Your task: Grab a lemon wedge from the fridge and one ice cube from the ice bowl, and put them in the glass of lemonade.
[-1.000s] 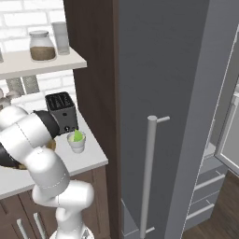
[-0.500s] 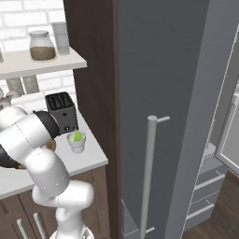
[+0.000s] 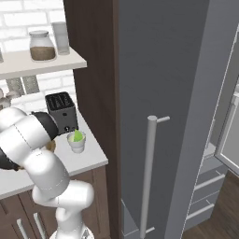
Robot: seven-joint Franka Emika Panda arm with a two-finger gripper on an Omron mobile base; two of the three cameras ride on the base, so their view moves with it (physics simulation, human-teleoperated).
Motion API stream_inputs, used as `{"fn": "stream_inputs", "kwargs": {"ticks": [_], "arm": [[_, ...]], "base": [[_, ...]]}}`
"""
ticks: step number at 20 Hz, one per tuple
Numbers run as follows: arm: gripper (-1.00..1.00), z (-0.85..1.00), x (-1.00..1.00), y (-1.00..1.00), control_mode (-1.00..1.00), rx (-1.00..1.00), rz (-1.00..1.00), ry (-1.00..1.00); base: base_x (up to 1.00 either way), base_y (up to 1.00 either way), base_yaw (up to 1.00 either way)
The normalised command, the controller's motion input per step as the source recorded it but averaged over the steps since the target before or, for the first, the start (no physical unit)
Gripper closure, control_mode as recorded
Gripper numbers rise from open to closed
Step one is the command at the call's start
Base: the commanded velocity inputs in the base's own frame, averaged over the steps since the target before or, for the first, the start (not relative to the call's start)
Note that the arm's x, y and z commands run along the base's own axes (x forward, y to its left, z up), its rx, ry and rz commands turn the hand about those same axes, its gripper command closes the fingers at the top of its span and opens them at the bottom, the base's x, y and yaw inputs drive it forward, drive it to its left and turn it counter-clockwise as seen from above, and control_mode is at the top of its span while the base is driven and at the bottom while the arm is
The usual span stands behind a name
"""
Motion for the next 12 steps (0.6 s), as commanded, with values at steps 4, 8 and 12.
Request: {"fn": "stream_inputs", "kwargs": {"ticks": [4, 8, 12], "arm": [[-1.0, 0.0, -0.01, 0.0, -1.0, 0.0, 0.0, -0.02], [-1.0, 0.0, -0.07, 0.0, -1.0, 0.0, 0.0, -0.06], [-1.0, 0.0, -0.27, 0.0, -1.0, 0.0, 0.0, -0.1]], "base": [[0.0, 0.0, 0.0], [0.0, 0.0, 0.0], [0.0, 0.0, 0.0]]}}
